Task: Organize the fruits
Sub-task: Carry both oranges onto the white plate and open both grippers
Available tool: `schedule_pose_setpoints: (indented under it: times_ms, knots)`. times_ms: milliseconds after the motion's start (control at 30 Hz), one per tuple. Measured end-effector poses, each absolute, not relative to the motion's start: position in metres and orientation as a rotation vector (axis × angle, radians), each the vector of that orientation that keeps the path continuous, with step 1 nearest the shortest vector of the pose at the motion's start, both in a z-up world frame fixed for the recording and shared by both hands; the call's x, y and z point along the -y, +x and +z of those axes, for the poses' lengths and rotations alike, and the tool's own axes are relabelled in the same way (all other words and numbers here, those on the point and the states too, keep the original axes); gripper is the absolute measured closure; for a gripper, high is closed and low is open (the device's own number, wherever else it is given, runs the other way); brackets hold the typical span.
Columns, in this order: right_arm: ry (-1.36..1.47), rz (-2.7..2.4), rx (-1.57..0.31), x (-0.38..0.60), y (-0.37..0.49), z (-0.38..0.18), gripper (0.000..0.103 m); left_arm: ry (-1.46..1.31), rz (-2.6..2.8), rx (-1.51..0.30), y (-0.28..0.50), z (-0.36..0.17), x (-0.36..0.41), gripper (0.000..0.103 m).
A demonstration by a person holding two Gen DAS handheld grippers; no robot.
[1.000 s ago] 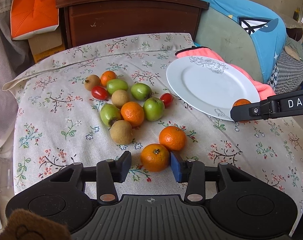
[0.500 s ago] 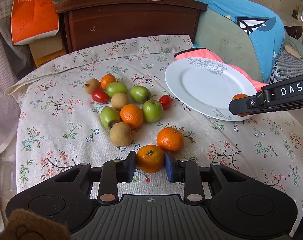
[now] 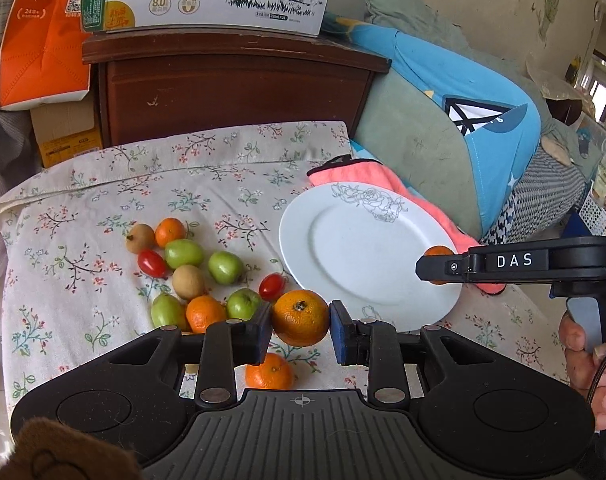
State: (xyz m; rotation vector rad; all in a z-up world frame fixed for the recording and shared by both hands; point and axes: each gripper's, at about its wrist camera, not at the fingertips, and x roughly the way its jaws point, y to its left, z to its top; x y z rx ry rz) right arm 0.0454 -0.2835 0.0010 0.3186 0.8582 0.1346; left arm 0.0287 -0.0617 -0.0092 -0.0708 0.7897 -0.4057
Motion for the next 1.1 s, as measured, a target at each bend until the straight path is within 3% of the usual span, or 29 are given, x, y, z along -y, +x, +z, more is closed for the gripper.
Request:
schedule_pose_setpoints:
  times_ms: [1100]
  knots:
    - [0.401, 0.028, -0.934, 0.303, 0.078, -0.030, 0.073, -0.009, -0.510, -0.858, 0.097, -0.042, 0.128, 0.075]
